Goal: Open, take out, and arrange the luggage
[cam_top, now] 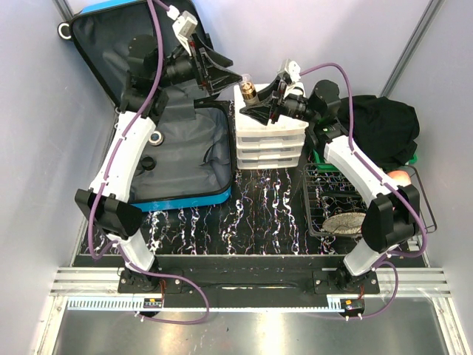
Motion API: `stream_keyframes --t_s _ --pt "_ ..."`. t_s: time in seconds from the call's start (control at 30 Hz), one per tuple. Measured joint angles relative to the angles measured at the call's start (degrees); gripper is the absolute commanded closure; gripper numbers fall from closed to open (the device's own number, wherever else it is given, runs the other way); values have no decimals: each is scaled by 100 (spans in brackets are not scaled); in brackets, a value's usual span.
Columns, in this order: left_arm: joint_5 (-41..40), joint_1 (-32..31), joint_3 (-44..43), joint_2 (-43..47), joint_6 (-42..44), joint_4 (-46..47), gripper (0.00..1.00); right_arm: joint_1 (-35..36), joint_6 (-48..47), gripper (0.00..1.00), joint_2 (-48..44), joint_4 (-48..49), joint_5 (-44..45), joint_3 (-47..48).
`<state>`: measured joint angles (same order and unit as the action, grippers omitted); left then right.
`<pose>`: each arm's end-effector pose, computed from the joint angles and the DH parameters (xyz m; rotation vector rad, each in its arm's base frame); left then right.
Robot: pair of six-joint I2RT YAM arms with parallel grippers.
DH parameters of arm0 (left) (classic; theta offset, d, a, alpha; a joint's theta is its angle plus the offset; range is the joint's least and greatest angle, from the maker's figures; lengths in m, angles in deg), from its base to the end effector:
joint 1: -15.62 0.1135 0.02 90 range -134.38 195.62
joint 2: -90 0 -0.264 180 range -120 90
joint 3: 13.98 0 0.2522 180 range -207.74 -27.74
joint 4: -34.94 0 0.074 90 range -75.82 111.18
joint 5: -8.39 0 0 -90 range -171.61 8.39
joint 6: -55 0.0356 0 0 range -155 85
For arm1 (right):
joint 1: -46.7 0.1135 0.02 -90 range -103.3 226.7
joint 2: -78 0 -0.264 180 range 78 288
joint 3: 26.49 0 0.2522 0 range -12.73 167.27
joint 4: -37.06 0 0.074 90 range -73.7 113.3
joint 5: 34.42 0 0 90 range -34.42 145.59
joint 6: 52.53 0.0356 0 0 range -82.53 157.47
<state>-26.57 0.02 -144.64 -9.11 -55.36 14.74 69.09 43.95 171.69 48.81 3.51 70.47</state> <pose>0.3478 -0.1274 0.5247 0.7860 1.3573 -1.1546 0.3419 0.1712 0.4162 -0.9656 1.1328 1.0020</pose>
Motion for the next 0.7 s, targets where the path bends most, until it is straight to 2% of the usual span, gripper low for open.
stream_keyframes --t_s 0.1,0.23,0.5,0.7 --pt "46 -142 122 -83 -402 306 17 2 179 100 0 175 -125 0" --pt "55 -297 319 -87 -680 551 25 2 490 100 0 367 -229 0" --pt "114 -435 380 -103 -890 846 65 0 1300 100 33 662 -356 2" --pt "190 -435 387 -125 -990 955 78 0 2286 100 210 1032 -490 72"
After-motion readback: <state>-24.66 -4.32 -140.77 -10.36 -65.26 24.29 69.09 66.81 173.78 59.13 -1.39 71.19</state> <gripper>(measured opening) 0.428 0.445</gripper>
